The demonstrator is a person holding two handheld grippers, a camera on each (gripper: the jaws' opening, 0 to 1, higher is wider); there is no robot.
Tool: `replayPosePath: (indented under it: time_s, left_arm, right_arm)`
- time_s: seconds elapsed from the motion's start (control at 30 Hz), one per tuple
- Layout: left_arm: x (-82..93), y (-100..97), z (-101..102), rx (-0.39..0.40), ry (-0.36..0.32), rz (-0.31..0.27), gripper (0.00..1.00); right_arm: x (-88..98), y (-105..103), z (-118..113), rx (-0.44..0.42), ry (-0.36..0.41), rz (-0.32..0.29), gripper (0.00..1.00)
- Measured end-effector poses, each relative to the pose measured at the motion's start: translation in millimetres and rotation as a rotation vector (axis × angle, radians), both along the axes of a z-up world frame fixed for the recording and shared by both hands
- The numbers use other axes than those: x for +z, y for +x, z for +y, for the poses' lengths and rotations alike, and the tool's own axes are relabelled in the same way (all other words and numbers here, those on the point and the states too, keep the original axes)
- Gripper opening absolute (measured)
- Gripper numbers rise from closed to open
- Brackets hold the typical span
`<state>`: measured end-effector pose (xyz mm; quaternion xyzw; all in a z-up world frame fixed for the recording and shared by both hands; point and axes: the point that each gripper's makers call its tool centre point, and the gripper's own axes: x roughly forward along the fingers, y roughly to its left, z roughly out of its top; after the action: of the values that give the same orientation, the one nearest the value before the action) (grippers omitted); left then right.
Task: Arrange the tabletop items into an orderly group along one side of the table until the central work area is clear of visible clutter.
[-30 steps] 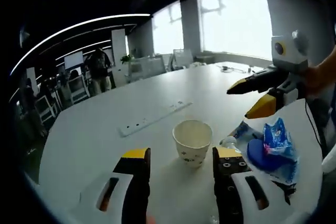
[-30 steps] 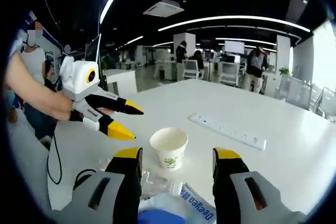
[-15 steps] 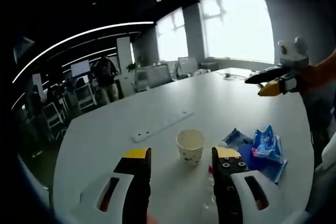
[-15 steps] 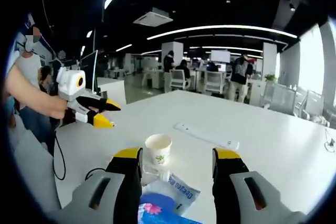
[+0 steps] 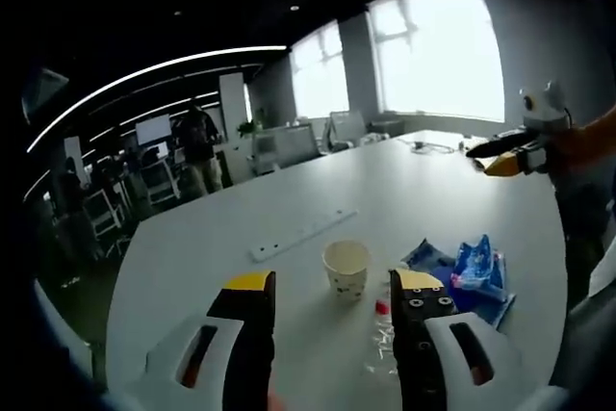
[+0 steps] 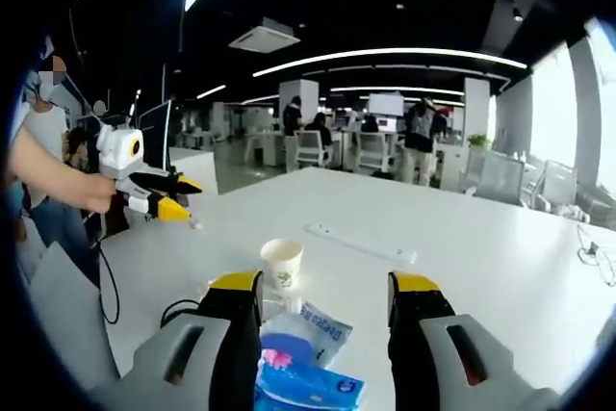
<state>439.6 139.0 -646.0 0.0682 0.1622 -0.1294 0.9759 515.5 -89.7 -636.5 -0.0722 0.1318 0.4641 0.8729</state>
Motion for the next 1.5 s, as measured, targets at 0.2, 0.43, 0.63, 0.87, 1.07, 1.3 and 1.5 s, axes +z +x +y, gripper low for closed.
replayPosePath:
  time_s: [0.2,0.43,0.63,0.87,1.07,1.3,1.5]
  left_arm:
    - [-5.7,2.1,-3.4,-0.009,0.002,0.014,0.45]
    - [-13.1,4.8,-2.4,-0.014,0.003,0.034,0.45]
    - [-29.1,1.9,-9.7,-0.031,0.001,0.065,0.46]
    - [-40.0,1.5,-14.6,-0.051,0.004,0.097,0.46]
    - [-53.7,2.6,-19.3,-0.083,0.017,0.143,0.47]
    - [-67.7,5.3,-26.6,-0.121,0.035,0.186,0.48]
    - [-79.9,8.7,-31.0,-0.149,0.039,0.228,0.48]
  right_arm:
    - [-3.9,0.3,2.8,0.006,-0.007,0.006,0.48]
    - [-7.3,1.9,6.2,0.010,-0.007,0.018,0.47]
    - [-15.3,0.7,11.1,0.015,-0.006,0.035,0.47]
    - [-25.2,-1.4,16.0,0.021,-0.008,0.058,0.47]
    - [-35.7,-2.5,20.4,0.025,-0.012,0.080,0.47]
    - [-45.9,-5.5,24.2,0.028,-0.016,0.101,0.46]
    - [-55.8,-5.7,26.2,0.030,-0.020,0.122,0.46]
